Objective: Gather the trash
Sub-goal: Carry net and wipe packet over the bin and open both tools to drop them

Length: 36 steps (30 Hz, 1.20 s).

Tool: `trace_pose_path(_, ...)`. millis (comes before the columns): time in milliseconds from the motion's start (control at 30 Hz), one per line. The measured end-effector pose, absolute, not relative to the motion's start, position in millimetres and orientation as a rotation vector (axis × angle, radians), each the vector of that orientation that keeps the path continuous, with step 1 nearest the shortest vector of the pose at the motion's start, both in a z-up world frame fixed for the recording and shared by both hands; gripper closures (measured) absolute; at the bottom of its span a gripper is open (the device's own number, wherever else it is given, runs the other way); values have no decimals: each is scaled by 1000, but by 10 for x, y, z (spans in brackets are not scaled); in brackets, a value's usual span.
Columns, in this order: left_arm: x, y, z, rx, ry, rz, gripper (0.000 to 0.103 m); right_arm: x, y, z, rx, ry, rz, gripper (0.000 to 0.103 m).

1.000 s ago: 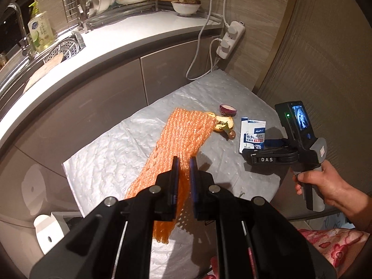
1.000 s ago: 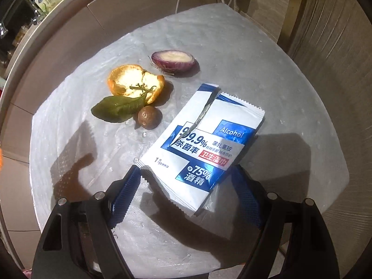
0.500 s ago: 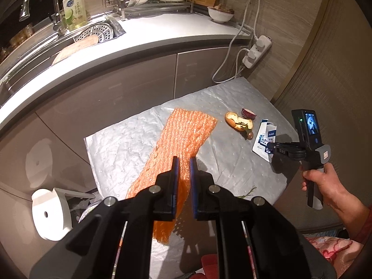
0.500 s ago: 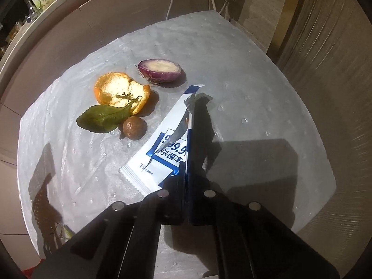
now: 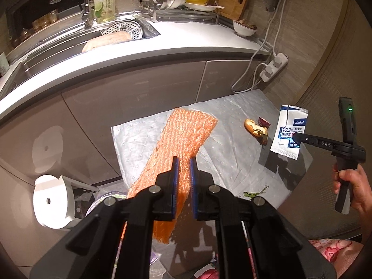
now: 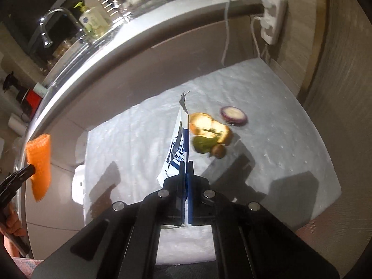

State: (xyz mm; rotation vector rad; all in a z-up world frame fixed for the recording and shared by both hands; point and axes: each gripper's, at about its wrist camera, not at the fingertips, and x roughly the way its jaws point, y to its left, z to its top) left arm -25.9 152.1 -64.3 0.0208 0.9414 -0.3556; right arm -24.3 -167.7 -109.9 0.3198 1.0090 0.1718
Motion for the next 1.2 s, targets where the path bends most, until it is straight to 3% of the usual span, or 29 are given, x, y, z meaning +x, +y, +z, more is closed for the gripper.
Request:
trace_pose_path(233,-498,2216,-862,-3,974,-239,94,-213,-655,-849,217,1009,423,101)
trace_pose_path(467,-647,2728,-1535,56,1101,-170,94,-294,144,-724,111,1027,558,101)
trace_pose_path(967,-379,2844,-3285,124,1426,-260,93,-635,355,-478,62,1035,449,101)
trace_pose_path(1033,-353,2845,-3359,131,1443,-270,86,-660,336,-487,67,1038,431,101)
trace_pose_path(1133,-333,2836,-3357,143,1430,-266,53,-677,316,-509,72,1046,415,101)
trace_pose_path(1200,-338,2820,-3310,148,1411,-275,51,-681,319,-524,74,1050,412,101)
